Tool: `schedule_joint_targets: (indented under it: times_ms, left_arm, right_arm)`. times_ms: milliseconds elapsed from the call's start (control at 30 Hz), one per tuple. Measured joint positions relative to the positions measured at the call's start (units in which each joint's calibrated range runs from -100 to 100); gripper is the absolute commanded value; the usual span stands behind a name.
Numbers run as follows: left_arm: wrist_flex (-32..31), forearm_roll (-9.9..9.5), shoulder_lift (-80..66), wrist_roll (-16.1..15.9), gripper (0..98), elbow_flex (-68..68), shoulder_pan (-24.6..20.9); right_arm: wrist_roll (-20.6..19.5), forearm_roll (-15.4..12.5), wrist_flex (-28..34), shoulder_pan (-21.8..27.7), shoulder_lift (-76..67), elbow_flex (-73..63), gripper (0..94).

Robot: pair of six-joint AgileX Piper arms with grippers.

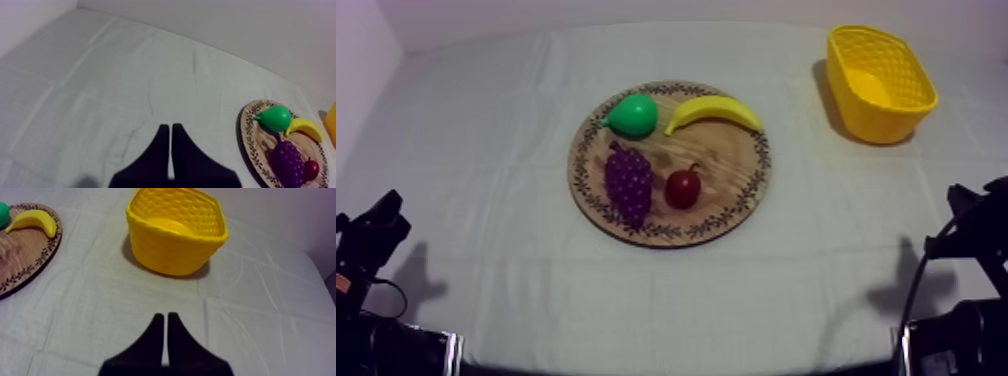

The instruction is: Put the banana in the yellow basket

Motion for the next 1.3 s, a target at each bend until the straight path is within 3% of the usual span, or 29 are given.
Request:
schedule_joint_targets:
  times_ms: [267,433,633,800,1067,1300]
  left_arm:
    - [0.0,0.0,0.0,0.0,0.1,0.0,0.0]
    - [0.0,0.0,0.0,0.0,0.1,0.0,0.0]
    - [0.0,0.0,0.0,0.0,0.1,0.0,0.0]
    - [0.0,0.0,0.0,0.0,0.1,0.0,0.0]
    - [0.0,0.0,0.0,0.0,0.1,0.0,0.0]
    - [0.0,0.0,0.0,0.0,0.1,0.0,0.0]
  right_arm:
    - [-3.1,0.0,-0.2,0.6,0.0,0.0,1.3]
    - [-3.8,-1.8,-2.2,1.1,0.5,0.0,1.0]
    - [-4.9,-0.7,-5.9,-1.5,6.3,-3.6,0.3]
    - [-2.6,-2.6,-6.6,-3.0,13.7,-10.8,0.3]
    - [0.5,-3.8,-1.9,-5.9,29.3,-28.8,0.4]
    - [5.7,-5.5,3.9,-8.3,44.3,-45.9,0.3]
